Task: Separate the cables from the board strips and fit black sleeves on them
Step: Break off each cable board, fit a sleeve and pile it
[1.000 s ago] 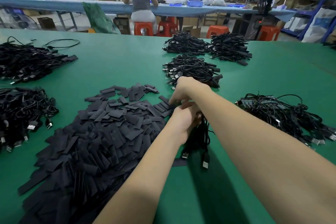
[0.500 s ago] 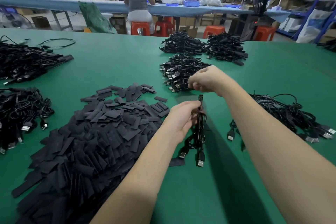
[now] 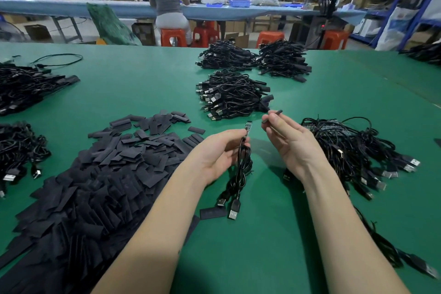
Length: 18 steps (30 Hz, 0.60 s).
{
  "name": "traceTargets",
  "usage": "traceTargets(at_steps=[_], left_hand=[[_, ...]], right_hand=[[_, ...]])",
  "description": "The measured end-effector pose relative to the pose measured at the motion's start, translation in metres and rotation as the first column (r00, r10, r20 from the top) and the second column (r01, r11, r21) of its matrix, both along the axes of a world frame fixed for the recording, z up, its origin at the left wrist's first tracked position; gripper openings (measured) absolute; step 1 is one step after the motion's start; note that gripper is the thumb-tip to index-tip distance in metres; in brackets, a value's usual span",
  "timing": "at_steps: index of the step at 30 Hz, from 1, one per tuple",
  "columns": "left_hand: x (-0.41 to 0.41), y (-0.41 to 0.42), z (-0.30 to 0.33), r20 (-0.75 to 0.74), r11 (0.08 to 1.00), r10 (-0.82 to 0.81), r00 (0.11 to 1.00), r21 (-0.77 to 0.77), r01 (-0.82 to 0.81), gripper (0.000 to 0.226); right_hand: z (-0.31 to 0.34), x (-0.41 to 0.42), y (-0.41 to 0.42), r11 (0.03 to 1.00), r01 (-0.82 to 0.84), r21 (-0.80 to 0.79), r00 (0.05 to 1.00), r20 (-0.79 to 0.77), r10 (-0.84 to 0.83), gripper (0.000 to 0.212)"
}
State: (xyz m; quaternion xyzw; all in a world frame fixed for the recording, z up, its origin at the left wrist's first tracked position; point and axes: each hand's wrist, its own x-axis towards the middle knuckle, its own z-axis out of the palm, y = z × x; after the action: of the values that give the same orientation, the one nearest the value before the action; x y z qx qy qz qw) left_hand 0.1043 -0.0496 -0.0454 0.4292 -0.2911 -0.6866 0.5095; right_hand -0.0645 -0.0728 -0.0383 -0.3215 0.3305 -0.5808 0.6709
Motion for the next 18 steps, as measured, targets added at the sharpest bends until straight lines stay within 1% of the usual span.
traceTargets(at_steps=[5, 10, 14, 16, 18], left_hand=[[-0.0022, 0.0017, 0.0018, 0.015, 0.999, -0.034, 0.999, -0.005, 0.034, 0.004], [-0.0019, 0.0039, 0.0025, 0.044, 0.997, -0.077, 0.996, -0.024, 0.078, 0.006], [0.0002, 0.0045, 0.0042, 0.045, 0.993, -0.102, 0.994, -0.050, 0.104, 0.009], [0.0004, 0.0051, 0.0043, 0.042, 0.992, -0.110, 0.993, -0.064, 0.113, 0.014], [0.0006, 0.0055, 0.0046, 0.042, 0.990, -0.118, 0.992, -0.075, 0.120, 0.024]], right_hand=[[0.0002, 0.0025, -0.0012, 1.000, -0.002, 0.005, 0.999, 0.046, 0.002, 0.015], [-0.0010, 0.0023, -0.0020, 1.000, -0.017, -0.005, 0.999, 0.033, 0.017, 0.018], [-0.0006, 0.0034, -0.0009, 0.999, -0.025, -0.026, 1.000, 0.015, 0.025, 0.029], [-0.0009, 0.0061, 0.0000, 0.998, -0.035, -0.045, 0.999, -0.013, 0.035, 0.032], [-0.0016, 0.0076, 0.0002, 0.998, -0.039, -0.054, 0.999, -0.002, 0.039, 0.031]])
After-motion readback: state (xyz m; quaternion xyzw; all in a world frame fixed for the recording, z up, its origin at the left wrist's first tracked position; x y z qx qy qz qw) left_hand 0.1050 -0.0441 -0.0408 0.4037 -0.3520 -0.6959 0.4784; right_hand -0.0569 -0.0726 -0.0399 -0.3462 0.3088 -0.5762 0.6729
